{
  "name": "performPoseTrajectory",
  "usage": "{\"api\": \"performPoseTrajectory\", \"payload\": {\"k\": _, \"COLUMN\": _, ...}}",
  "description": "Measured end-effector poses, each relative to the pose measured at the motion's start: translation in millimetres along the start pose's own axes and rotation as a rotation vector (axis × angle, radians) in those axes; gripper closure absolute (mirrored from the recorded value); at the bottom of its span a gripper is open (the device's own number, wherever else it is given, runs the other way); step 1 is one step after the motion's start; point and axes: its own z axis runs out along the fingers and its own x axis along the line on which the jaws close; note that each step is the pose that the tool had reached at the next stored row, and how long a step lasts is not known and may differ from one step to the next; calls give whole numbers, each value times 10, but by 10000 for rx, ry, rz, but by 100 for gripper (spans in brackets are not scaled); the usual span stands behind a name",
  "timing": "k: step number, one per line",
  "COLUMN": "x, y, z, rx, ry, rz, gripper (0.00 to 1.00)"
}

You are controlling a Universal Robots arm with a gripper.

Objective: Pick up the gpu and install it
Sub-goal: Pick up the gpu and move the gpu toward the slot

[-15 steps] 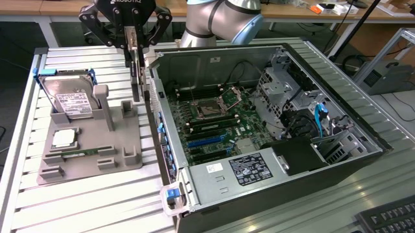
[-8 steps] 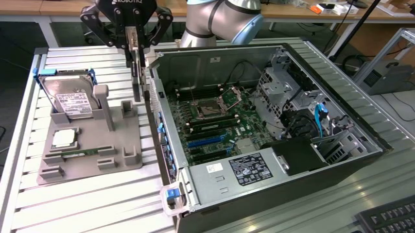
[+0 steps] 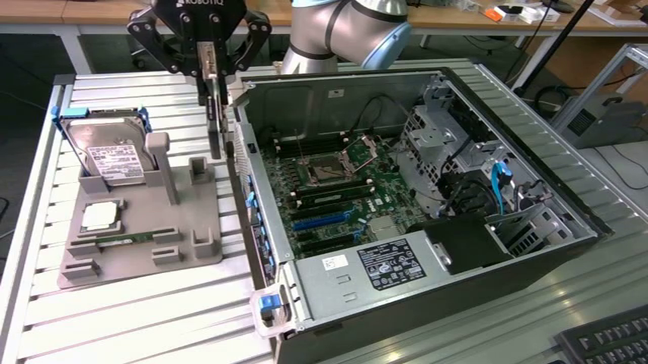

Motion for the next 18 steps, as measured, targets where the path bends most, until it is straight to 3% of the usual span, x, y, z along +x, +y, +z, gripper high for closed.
{"api": "performPoseTrajectory", "payload": {"k": 18, "x": -48, "y": 4, "z": 9, "rx": 3, "ry": -2, "rz": 0, "gripper": 73}}
